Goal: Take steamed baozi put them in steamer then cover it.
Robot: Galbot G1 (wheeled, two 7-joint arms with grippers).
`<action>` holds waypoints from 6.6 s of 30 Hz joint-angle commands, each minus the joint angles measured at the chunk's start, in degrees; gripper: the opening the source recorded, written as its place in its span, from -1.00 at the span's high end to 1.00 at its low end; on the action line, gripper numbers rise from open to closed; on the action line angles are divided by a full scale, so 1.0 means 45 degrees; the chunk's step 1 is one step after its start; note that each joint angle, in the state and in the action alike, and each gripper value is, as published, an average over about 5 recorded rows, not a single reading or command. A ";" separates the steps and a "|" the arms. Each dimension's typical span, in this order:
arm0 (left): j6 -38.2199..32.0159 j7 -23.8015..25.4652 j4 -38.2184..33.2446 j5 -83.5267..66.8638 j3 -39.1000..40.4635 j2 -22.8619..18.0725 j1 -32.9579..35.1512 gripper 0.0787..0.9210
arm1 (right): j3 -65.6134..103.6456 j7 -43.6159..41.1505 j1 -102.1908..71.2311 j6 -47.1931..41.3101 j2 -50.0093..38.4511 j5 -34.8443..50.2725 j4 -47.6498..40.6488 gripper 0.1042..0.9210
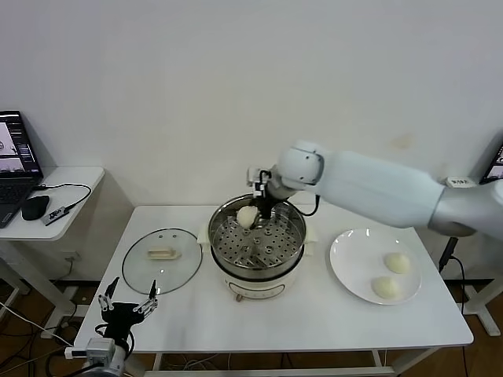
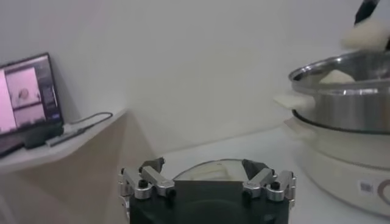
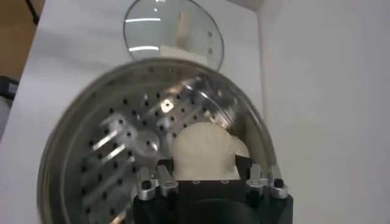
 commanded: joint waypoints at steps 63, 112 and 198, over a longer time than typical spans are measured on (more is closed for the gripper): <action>0.0070 0.0368 -0.0057 -0.0214 0.0364 0.0221 0.0126 -0.77 | 0.6031 -0.5174 -0.6668 0.4432 -1.0740 -0.8348 0.3295 -0.76; 0.0095 0.0313 0.0141 -0.0109 -0.0062 -0.0032 0.0286 -0.77 | 0.8818 -0.5363 -0.9279 0.4530 -0.7302 -1.0058 -0.0781 -0.27; -0.0037 0.0180 0.0030 0.0011 -0.0321 -0.0917 0.0053 -0.77 | -0.1623 -0.3552 0.0063 1.0219 -0.0080 -0.8138 0.1549 -0.24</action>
